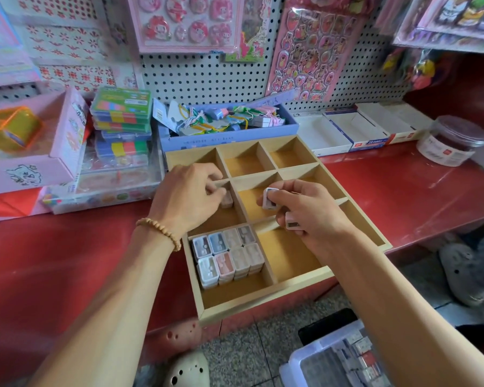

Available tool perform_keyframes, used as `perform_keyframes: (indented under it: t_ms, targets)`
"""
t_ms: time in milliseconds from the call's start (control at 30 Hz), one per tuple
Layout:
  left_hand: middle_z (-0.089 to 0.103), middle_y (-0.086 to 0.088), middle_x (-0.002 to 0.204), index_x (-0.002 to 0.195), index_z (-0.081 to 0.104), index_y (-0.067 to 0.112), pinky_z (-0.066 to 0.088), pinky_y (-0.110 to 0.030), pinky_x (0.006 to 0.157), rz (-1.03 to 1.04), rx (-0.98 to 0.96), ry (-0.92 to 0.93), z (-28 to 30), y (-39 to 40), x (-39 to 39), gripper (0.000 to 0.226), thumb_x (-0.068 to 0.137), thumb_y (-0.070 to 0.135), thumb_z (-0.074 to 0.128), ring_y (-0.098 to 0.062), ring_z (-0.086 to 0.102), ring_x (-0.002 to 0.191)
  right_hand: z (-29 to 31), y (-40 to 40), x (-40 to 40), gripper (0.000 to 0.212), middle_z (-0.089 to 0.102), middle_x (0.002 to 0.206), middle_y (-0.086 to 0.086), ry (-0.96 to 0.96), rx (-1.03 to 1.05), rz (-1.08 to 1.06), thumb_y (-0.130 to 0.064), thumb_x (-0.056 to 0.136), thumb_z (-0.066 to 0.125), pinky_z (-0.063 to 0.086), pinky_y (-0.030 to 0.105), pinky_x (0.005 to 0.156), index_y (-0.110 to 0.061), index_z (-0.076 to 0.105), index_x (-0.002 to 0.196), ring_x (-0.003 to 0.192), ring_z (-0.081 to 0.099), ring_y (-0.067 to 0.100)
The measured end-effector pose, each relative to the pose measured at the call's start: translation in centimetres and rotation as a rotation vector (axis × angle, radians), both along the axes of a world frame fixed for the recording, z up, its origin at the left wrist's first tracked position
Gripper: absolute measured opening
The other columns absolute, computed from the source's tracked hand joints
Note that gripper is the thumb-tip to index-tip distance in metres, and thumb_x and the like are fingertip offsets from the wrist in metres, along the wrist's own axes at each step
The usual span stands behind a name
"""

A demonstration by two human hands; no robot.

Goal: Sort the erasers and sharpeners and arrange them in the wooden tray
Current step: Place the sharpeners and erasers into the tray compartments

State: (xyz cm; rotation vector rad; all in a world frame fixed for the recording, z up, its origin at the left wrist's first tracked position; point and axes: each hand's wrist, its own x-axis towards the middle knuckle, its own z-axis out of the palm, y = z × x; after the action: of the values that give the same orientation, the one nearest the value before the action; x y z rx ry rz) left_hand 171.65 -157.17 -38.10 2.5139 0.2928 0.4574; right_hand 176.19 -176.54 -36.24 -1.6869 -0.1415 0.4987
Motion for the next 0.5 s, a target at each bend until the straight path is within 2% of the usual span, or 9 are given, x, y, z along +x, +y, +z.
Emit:
perform_keyframes:
  t_ms: [100, 167, 267, 367, 500]
  targets:
    - [0.071, 0.013, 0.085, 0.101, 0.072, 0.026, 0.051, -0.013, 0.067, -0.125, -0.222, -0.031, 1.7, -0.5, -0.9, 0.027, 0.076, 0.017, 0.077, -0.001, 0.063, 0.065, 0.1, 1.1, 0.1, 0.007, 0.071, 0.086, 0.015, 0.002, 0.027, 0.022, -0.01, 0.091, 0.067, 0.031, 0.024, 0.046, -0.008, 0.066, 0.085, 0.05, 0.047, 0.013]
    - [0.07, 0.009, 0.09, 0.101, 0.072, 0.025, 0.047, -0.011, 0.061, -0.249, -0.352, 0.004, 2.3, -1.2, -1.4, 0.036, 0.07, 0.013, 0.083, -0.002, 0.062, 0.063, 0.1, 2.0, 0.0, 0.007, 0.064, 0.077, 0.014, 0.003, 0.029, 0.049, -0.009, 0.09, 0.068, 0.026, 0.023, 0.042, -0.007, 0.066, 0.084, 0.049, 0.044, 0.013]
    - [0.071, 0.006, 0.085, 0.095, 0.075, 0.021, 0.045, -0.011, 0.058, -0.316, -0.347, -0.009, 2.4, -1.5, -1.7, 0.035, 0.064, 0.012, 0.088, -0.003, 0.061, 0.062, 0.2, 2.9, -0.1, 0.009, 0.057, 0.067, 0.009, 0.023, 0.035, 0.074, -0.006, 0.09, 0.067, 0.023, 0.023, 0.042, -0.007, 0.064, 0.081, 0.046, 0.04, 0.012]
    - [0.07, 0.009, 0.077, 0.09, 0.075, 0.018, 0.044, -0.012, 0.056, -0.303, -0.36, -0.042, 2.2, -1.3, -1.8, 0.03, 0.065, 0.008, 0.088, -0.003, 0.059, 0.06, 0.3, 3.2, 0.1, 0.008, 0.052, 0.07, 0.014, 0.043, 0.042, 0.104, -0.004, 0.09, 0.066, 0.02, 0.023, 0.043, -0.003, 0.063, 0.083, 0.045, 0.038, 0.011]
    - [0.069, 0.003, 0.086, 0.089, 0.074, 0.018, 0.044, -0.013, 0.058, -0.267, -0.402, -0.094, 1.9, -1.3, -1.7, 0.028, 0.067, 0.004, 0.083, -0.007, 0.06, 0.063, 0.5, 3.3, 0.5, 0.008, 0.054, 0.064, 0.008, 0.094, 0.108, 0.166, -0.008, 0.095, 0.062, 0.018, 0.018, 0.037, 0.0, 0.063, 0.096, 0.039, 0.039, 0.008]
